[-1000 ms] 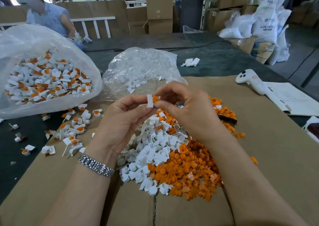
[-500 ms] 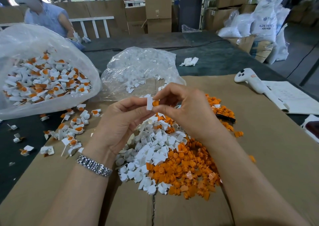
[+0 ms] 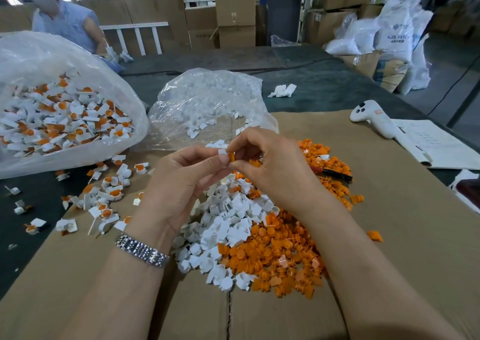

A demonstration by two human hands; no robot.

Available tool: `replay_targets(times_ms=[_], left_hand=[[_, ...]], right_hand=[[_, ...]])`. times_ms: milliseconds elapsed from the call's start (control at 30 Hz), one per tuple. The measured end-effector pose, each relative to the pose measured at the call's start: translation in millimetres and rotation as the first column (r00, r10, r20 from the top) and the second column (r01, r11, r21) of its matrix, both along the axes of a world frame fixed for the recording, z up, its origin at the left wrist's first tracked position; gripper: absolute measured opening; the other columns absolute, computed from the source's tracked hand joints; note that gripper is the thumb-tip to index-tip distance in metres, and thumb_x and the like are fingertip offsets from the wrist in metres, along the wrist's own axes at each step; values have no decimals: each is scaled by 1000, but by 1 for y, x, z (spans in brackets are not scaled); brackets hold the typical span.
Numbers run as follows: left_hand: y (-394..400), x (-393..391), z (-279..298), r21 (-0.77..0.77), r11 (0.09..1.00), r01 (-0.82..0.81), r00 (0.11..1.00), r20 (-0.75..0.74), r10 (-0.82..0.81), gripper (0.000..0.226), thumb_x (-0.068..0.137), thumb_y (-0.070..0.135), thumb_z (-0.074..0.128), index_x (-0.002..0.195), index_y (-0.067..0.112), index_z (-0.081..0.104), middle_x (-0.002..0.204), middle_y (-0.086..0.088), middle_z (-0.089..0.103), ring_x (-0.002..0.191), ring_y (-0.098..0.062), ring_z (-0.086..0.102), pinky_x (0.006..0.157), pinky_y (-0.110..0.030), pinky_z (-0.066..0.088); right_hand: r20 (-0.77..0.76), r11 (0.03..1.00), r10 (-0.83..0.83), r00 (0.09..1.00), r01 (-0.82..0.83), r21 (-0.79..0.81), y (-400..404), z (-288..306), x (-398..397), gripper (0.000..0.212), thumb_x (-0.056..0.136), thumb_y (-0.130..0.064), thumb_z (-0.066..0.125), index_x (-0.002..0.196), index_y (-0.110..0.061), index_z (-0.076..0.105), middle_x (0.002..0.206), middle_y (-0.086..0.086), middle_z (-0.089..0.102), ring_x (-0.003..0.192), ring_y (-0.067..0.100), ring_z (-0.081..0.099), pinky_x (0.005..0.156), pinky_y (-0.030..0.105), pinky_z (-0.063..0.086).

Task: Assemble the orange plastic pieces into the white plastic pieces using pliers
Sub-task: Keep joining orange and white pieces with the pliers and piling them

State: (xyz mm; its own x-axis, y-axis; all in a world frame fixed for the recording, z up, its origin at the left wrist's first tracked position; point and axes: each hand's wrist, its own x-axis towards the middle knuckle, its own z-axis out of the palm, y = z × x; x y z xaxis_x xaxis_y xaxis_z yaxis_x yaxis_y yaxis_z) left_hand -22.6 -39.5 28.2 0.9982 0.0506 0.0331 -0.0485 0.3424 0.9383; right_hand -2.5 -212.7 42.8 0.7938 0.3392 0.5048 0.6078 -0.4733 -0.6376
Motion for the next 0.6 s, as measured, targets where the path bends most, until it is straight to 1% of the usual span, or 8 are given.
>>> replay_targets(times_ms=[133,233,333,433,500,533,567,600], left_hand=[[0,0,-1,6,1000,3,999,-39,-2,7,69,1,80,75,4,80,95,-22,77,93,-32,77,82,-30,62],[2,2,-2,29,999,-15,996,-92,18,9,64,4,82,72,6,81,93,-18,78,86,-26,78,79,-27,62],[1,4,-3,76,996,-49,992,-110,57,14,58,7,85,70,5,80,87,-17,78,78,-22,76,74,-24,61],[2,6,-4,43,995,-85,989,-114,89,18,55,7,87,71,4,80,94,-22,78,90,-30,78,81,-28,62],[4,7,-5,-13,996,-91,987,-132,88,14,62,3,85,75,3,81,99,-24,77,97,-34,77,86,-31,62],[6,8,-5,-40,995,-93,986,-144,86,14,64,2,84,77,2,80,101,-24,77,98,-35,77,87,-31,62],[7,8,-6,-62,994,-95,984,-155,85,15,65,2,84,80,1,80,102,-24,77,99,-36,76,86,-31,62],[8,8,-6,-80,992,-97,983,-162,83,15,66,2,84,80,1,80,103,-24,77,100,-36,76,85,-31,62]], right_hand=[[7,999,-3,1000,3,-36,2,-3,2,17,86,-10,78,99,-15,69,89,-9,64,83,6,62,79,17,50],[10,997,-4,1000,4,-72,4,-5,3,18,85,-11,78,98,-16,68,88,-9,62,82,6,60,79,21,51],[-10,994,-8,1000,7,-107,6,-6,3,19,86,-12,78,100,-17,66,88,-8,62,83,7,60,80,27,52],[-50,994,-17,999,11,-112,3,-5,5,28,87,-13,77,110,-20,62,91,-9,64,84,6,61,80,27,54],[-57,977,-125,991,113,-181,-8,-4,10,31,89,-21,75,116,-24,59,102,-8,63,88,5,61,82,27,55],[-55,943,-224,973,202,-264,-16,-4,14,32,90,-28,73,118,-25,58,111,-6,60,93,9,61,85,30,55],[-57,878,-339,939,294,-377,-23,-6,17,35,91,-37,71,120,-25,57,118,-2,57,100,14,60,90,36,53],[-68,790,-445,893,355,-501,-29,-8,19,41,90,-46,68,122,-23,56,123,2,54,108,21,57,94,43,50]])
